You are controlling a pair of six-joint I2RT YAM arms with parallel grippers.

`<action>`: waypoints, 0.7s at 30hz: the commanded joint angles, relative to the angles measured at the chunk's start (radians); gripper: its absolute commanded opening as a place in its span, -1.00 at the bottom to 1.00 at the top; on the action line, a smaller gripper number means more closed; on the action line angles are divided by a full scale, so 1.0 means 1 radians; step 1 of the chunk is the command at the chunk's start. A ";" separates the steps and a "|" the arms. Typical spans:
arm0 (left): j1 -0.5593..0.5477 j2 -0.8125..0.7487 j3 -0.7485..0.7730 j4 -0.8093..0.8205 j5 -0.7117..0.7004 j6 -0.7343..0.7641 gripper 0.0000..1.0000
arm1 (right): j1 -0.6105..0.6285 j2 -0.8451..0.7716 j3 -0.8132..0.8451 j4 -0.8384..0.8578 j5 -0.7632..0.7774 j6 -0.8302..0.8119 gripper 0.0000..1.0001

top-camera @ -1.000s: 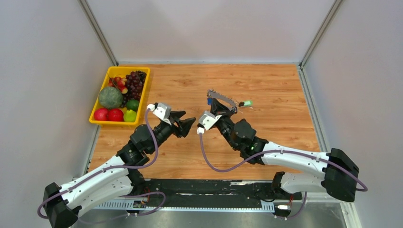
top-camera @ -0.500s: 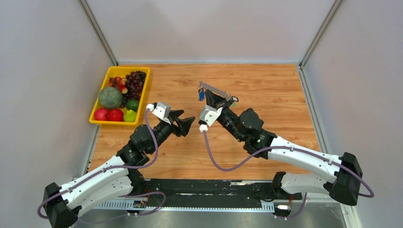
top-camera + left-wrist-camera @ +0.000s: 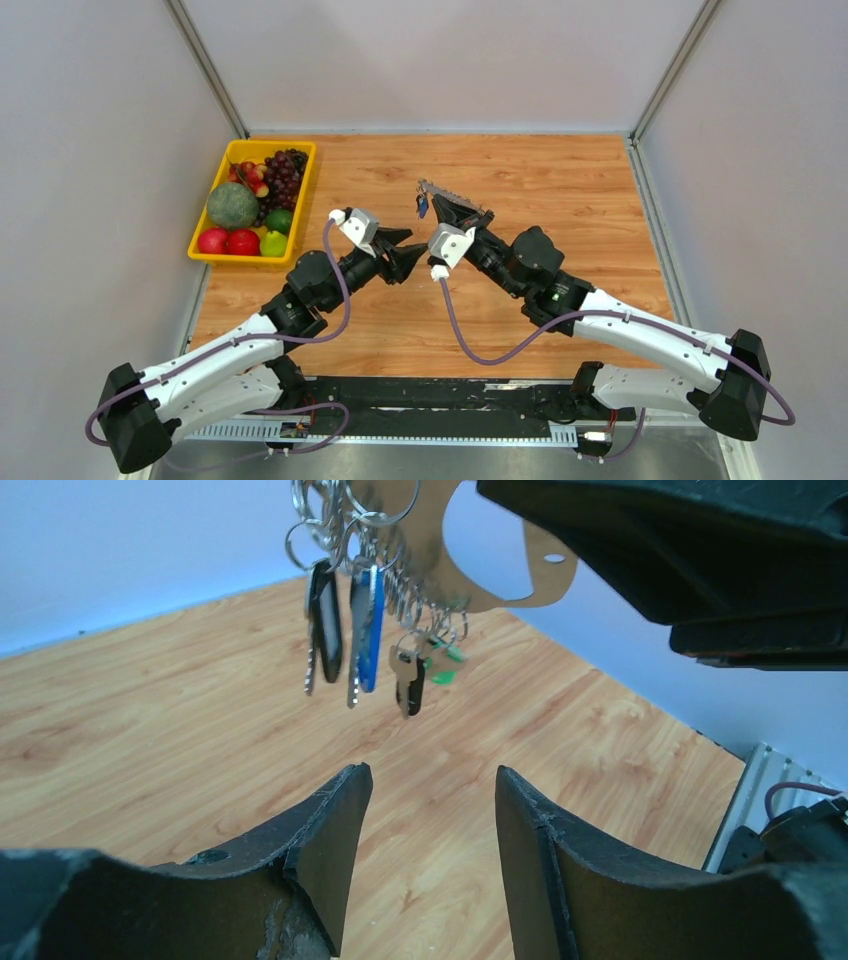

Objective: Remove the keys from the keyring

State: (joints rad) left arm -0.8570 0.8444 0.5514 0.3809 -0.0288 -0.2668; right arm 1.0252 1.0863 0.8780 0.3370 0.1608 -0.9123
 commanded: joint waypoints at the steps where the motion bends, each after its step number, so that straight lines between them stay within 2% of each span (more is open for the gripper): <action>1: -0.004 0.006 0.042 0.132 0.057 0.048 0.19 | -0.002 -0.044 0.004 0.048 -0.040 0.015 -1.00; 21: -0.004 0.108 0.076 0.262 0.000 0.184 0.26 | -0.002 -0.058 -0.019 0.057 -0.096 0.041 -1.00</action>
State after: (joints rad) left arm -0.8570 0.9375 0.5728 0.5671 -0.0105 -0.1215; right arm 1.0248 1.0637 0.8543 0.3382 0.1005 -0.8795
